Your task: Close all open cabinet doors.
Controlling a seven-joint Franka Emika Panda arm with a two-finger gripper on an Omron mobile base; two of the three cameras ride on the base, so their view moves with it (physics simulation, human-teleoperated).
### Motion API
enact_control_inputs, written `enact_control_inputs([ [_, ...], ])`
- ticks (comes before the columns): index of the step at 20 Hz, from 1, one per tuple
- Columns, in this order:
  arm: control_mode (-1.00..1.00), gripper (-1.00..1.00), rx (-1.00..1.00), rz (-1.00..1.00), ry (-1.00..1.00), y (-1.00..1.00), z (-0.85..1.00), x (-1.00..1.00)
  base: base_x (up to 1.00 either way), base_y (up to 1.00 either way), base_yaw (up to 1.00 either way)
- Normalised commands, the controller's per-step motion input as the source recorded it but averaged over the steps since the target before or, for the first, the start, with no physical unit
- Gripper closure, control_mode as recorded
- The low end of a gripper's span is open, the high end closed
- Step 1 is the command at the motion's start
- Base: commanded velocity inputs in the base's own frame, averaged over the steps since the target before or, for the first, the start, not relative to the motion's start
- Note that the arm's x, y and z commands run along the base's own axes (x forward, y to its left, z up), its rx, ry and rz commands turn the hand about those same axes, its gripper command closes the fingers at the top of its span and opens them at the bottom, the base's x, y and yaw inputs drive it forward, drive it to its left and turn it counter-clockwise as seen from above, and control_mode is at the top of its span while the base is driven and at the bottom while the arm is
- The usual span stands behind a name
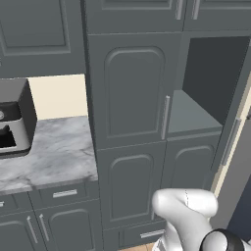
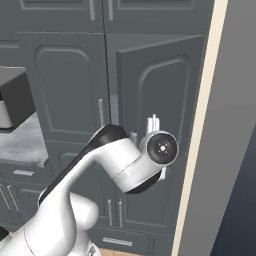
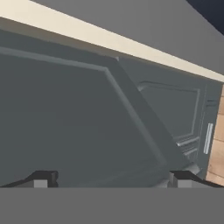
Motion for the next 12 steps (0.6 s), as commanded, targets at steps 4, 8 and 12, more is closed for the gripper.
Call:
enact_control_inputs([
  [4,-1.00,-1.00,0.00,0.01,-0.01,0.32,0.00,0.36,0.00,0.00,0.00],
  [8,-1.00,-1.00,0.00,0.02,0.00,0.49,0.00,0.28,0.00,0.00,0.00],
  [12,-1.00,-1.00,0.00,0.08,0.00,0.30,0.00,0.31,0.00,0.00,0.00],
])
